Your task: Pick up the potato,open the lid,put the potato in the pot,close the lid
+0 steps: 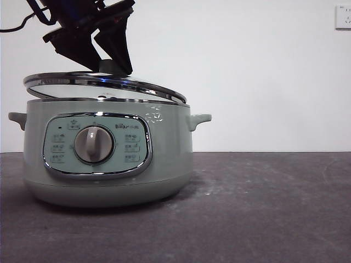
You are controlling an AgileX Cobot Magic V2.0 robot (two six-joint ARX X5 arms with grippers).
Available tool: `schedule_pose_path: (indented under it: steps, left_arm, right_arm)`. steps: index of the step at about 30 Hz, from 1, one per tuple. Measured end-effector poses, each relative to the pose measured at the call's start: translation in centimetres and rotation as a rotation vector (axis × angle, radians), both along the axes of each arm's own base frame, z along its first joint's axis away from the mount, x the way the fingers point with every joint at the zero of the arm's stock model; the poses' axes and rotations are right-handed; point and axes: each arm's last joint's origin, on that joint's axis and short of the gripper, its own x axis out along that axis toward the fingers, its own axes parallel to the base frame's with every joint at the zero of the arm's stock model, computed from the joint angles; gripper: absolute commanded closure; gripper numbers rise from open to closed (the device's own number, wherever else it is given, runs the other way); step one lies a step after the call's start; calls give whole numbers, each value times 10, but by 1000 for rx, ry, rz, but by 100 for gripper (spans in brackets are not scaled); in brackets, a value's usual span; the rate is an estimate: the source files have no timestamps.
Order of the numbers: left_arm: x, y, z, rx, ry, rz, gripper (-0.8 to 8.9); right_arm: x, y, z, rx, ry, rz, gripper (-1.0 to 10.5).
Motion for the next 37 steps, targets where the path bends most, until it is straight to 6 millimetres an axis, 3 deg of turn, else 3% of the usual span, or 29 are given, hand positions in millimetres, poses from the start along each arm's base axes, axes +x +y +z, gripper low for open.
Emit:
schedule_pose_path:
  steps: [26, 28, 31, 37]
  left_arm:
    - [-2, -4, -10, 27, 52, -5, 801]
    - [0, -5, -10, 28, 51, -8, 670]
    - [4, -6, -12, 27, 41, -13, 400]
    - [7, -8, -15, 21, 7, -19, 374]
  right_arm:
    - [-1, -1, -3, -6, 39, -6, 415]
    - [-2, -1, -4, -5, 51, -9, 415]
    - [-2, -1, -7, -9, 81, -15, 415]
    - [-3, -2, -10, -10, 117, -24, 415]
